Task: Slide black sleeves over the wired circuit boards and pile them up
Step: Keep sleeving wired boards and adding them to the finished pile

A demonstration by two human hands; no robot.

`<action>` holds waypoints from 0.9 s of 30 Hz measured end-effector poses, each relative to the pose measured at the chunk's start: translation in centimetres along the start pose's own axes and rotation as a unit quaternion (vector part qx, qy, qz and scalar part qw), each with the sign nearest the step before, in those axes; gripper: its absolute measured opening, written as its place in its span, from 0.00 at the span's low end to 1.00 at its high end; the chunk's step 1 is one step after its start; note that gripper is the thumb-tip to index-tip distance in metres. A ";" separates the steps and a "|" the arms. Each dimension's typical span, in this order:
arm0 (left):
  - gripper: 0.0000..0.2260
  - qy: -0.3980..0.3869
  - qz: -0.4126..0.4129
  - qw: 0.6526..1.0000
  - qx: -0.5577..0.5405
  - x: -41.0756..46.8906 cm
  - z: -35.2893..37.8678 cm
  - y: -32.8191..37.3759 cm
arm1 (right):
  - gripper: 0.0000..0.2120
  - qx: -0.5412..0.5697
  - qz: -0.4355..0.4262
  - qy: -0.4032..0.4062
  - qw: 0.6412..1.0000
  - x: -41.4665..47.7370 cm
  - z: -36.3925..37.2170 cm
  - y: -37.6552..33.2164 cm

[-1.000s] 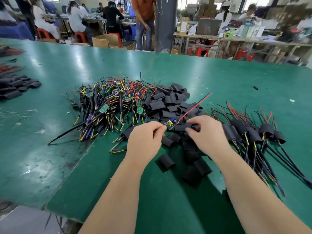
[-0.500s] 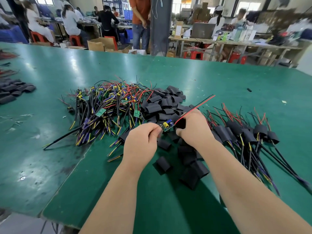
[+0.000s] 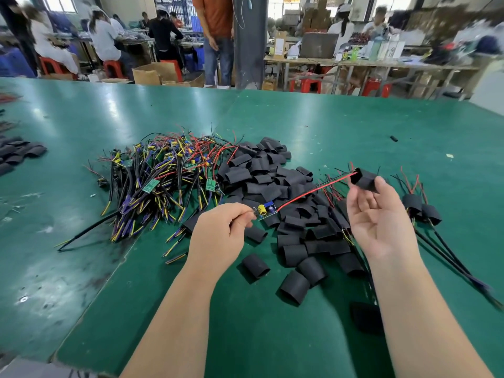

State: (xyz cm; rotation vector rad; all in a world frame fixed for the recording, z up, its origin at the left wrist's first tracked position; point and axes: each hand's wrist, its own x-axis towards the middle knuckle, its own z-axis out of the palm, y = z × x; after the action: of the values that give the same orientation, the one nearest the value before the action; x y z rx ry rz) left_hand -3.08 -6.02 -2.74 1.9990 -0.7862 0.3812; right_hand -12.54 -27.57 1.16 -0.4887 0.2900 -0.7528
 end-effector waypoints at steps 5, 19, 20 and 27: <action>0.06 -0.009 0.002 1.000 0.011 -0.1 0.0 0.0 | 0.04 0.007 0.019 -0.020 1.000 -0.3 0.3 0.0; 0.08 -0.023 -0.032 0.997 -0.067 -0.3 0.2 1.0 | 0.18 -0.285 0.085 -0.208 0.932 -2.6 1.1 3.9; 0.10 -0.024 -0.037 0.996 -0.074 -0.3 0.1 1.1 | 0.17 -0.289 0.080 -0.207 0.931 -2.5 1.1 3.9; 0.14 -0.037 -0.049 0.993 -0.102 -0.2 -0.3 1.6 | 0.15 -0.299 0.073 -0.194 0.931 -2.8 1.1 3.8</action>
State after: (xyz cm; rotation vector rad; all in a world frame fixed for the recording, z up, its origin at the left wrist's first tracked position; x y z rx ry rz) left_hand -4.31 -6.30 -1.65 1.8584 -0.7375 0.1633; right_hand -11.82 -22.80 0.31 -1.1653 0.1765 -0.3952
